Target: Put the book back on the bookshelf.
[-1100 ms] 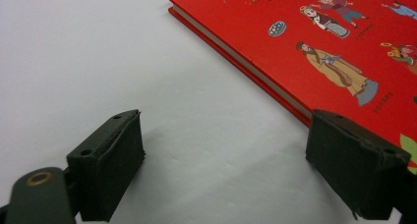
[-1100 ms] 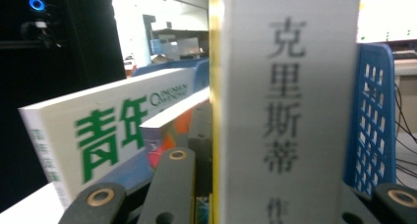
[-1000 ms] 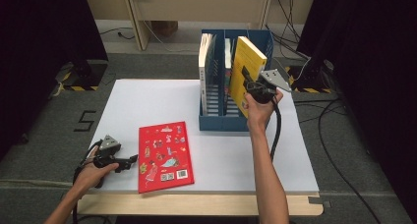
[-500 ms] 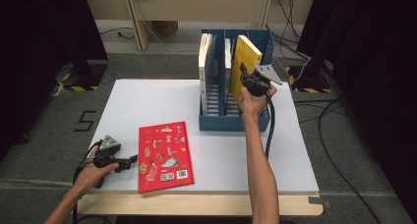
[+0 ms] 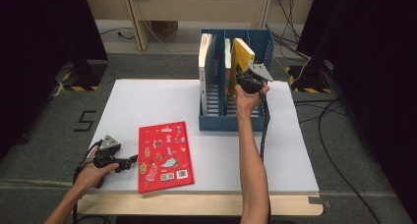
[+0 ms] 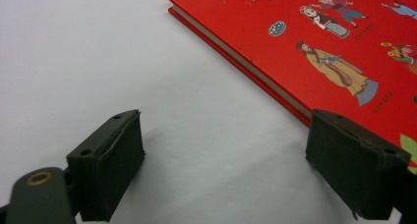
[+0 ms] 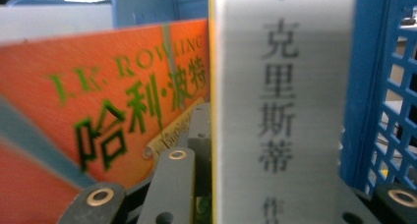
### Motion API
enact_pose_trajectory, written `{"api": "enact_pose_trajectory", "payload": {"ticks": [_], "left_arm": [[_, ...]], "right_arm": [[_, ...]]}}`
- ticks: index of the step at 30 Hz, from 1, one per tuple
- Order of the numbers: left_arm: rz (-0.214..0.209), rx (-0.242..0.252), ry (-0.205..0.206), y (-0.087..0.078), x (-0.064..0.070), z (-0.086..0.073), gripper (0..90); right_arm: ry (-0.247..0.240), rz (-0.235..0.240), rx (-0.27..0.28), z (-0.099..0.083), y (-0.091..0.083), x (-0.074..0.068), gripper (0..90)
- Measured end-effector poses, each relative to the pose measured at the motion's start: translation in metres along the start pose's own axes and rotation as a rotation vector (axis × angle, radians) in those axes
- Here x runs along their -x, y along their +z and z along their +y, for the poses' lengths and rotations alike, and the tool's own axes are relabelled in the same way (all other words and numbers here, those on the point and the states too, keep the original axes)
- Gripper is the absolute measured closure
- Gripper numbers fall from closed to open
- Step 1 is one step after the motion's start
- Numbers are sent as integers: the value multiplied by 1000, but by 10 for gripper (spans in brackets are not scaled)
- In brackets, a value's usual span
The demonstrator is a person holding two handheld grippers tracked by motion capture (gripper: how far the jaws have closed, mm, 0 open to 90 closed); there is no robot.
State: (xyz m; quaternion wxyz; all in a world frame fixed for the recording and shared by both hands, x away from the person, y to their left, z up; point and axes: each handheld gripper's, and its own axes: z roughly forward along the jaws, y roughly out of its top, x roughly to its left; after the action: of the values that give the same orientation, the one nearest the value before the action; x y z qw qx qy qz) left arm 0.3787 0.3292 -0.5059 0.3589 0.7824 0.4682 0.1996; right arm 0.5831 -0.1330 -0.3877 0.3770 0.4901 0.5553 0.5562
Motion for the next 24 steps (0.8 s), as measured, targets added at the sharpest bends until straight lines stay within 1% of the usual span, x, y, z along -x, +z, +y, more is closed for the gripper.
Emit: {"api": "enact_pose_trajectory", "payload": {"ticks": [1, 2, 3, 6, 8, 13, 19, 23, 24], "left_arm": [[0, 0, 0, 0, 0, 0, 131], [1, 0, 1, 0, 0, 0, 131], [0, 0, 0, 0, 0, 0, 131], [0, 1, -1, 0, 0, 0, 131], [0, 0, 0, 0, 0, 0, 131], [0, 0, 0, 0, 0, 0, 131], [0, -1, 1, 0, 0, 0, 131], [0, 0, 1, 0, 0, 0, 131], [0, 1, -1, 0, 0, 0, 131]], "right_arm": [[-5, -1, 0, -1, 1, 1, 748], [4, -9, -7, -3, 3, 1, 749], [-3, -15, -5, -4, 4, 1, 749], [-7, -10, 2, -2, 4, 1, 749], [-13, -19, 2, -3, 4, 1, 748], [-1, -22, -3, -8, 3, 1, 747], [4, -30, -19, -10, 2, 0, 737], [-11, -25, -36, -9, 1, -2, 737], [-15, -26, -51, -9, 0, -2, 735]]}}
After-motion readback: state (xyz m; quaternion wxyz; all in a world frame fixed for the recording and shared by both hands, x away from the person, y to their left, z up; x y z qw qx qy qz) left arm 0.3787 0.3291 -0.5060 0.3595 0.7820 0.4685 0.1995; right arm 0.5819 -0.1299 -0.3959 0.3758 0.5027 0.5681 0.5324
